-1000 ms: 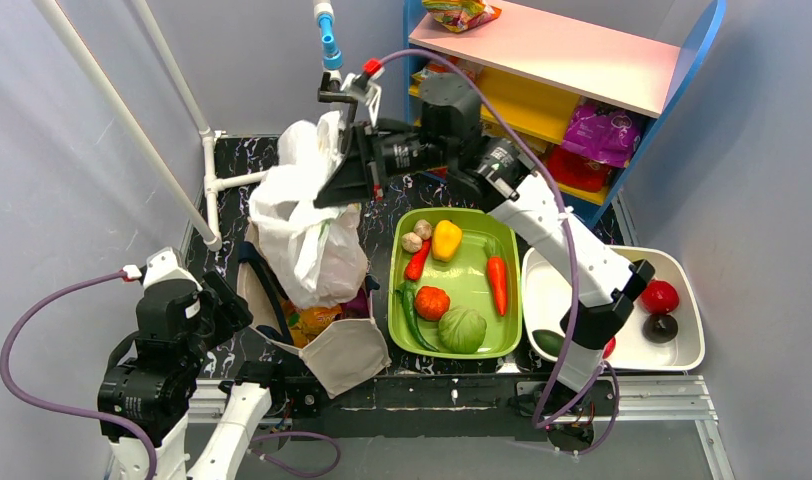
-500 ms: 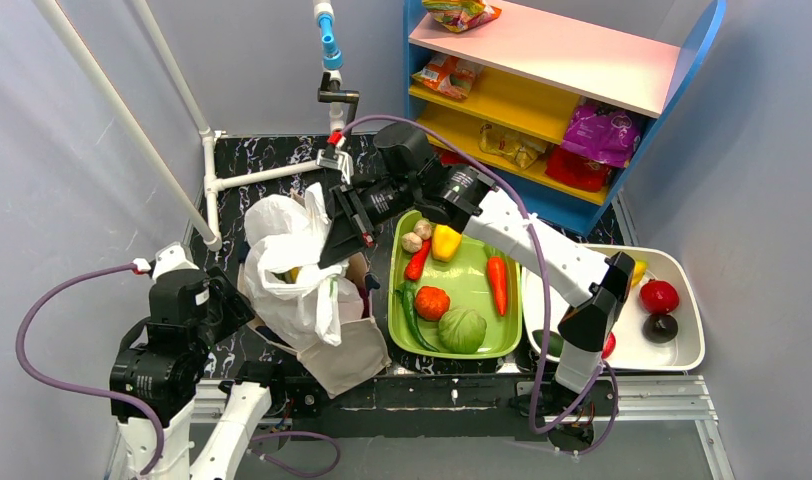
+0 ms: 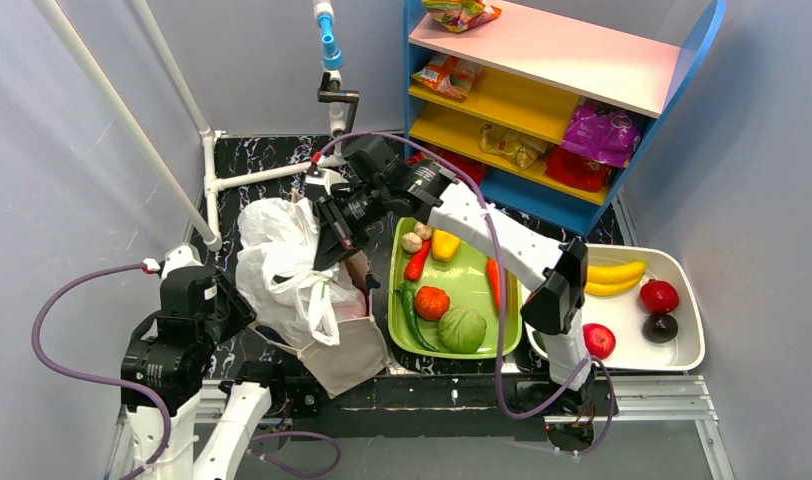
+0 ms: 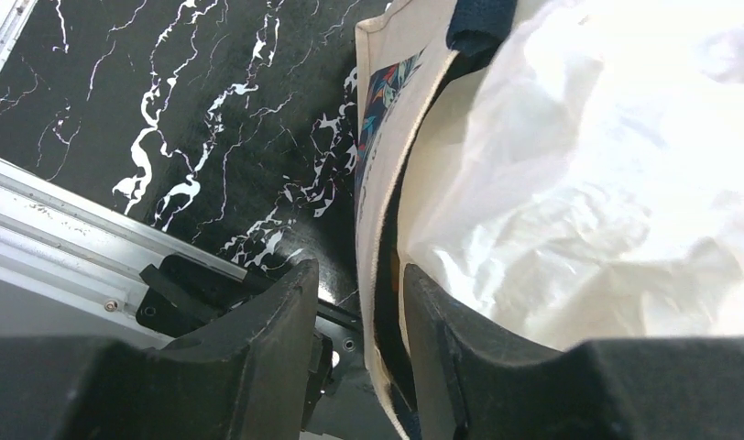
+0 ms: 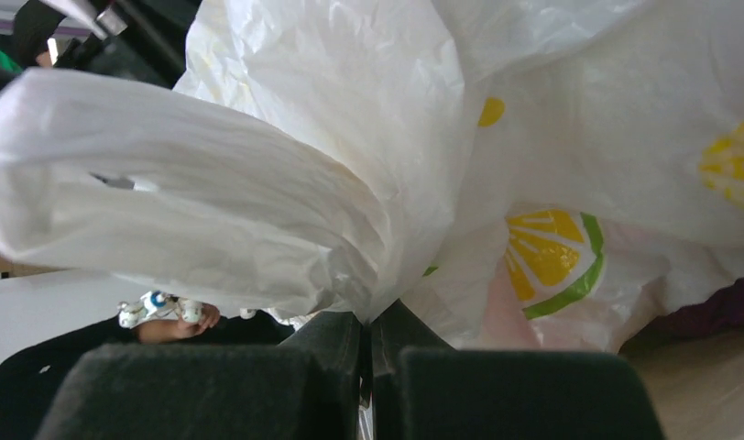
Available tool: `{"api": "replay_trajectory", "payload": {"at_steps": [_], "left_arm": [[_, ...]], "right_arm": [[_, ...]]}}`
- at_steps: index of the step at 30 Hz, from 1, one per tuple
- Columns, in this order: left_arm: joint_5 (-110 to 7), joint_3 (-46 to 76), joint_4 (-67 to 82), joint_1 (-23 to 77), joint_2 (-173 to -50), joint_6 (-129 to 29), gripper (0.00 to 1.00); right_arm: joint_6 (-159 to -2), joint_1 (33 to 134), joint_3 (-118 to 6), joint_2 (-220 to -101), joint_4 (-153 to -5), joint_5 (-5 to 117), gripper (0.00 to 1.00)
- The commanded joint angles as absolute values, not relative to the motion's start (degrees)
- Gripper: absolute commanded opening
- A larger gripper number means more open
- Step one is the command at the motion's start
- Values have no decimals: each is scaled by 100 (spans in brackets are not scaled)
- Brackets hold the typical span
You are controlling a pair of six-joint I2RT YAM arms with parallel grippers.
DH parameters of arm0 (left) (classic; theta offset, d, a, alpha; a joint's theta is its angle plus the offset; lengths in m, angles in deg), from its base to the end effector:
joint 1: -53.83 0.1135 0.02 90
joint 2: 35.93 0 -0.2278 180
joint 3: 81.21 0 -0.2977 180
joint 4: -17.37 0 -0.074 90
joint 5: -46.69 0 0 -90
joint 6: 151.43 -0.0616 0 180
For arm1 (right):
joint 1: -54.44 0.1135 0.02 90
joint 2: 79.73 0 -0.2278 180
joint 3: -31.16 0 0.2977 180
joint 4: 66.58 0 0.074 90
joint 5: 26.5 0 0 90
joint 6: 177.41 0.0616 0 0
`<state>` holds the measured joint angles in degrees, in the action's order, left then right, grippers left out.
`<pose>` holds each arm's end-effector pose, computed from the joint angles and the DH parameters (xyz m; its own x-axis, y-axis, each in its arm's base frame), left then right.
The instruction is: Place the food into the grocery bag and tie it
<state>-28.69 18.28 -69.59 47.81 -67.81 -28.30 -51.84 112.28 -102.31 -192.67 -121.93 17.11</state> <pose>0.1290 0.0020 0.3744 -0.4643 -0.4828 -0.7425 -0.4170 0.8588 -0.2976 0.2194 0.4328 0.3612 -0.7709 -0.4723 -0.4273 -0.5555 0.1705 0.8138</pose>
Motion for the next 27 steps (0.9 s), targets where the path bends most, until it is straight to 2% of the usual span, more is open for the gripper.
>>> {"api": "replay_trajectory", "payload": {"at_steps": [1,9,12,16,21,27], "left_arm": [[-2935,1665,-6930,4763,-6818,-2834,39],[-3635,1048,-6595,4767,-6999,-3257,40],[-4664,1306,-6100,4767,-6951,-3396,45],[-5660,1728,-5665,4765,-6997,-3238,46],[-6261,2172,-5129,4768,-7031,-3220,50],[-6459,2524,-4819,4768,-7163,-3277,51]], "right_arm": [[-5261,11370,-10857,-19606,-12466,2219,1],[-5952,11497,-10417,-19846,-13113,3437,1],[-6303,11498,-9899,-19753,-13263,4043,1],[-6672,11506,-9447,-19617,-13569,4774,1],[-6942,11586,-8837,-19298,-13556,5226,1],[-7305,12001,-8594,-19253,-13751,5601,1]]}}
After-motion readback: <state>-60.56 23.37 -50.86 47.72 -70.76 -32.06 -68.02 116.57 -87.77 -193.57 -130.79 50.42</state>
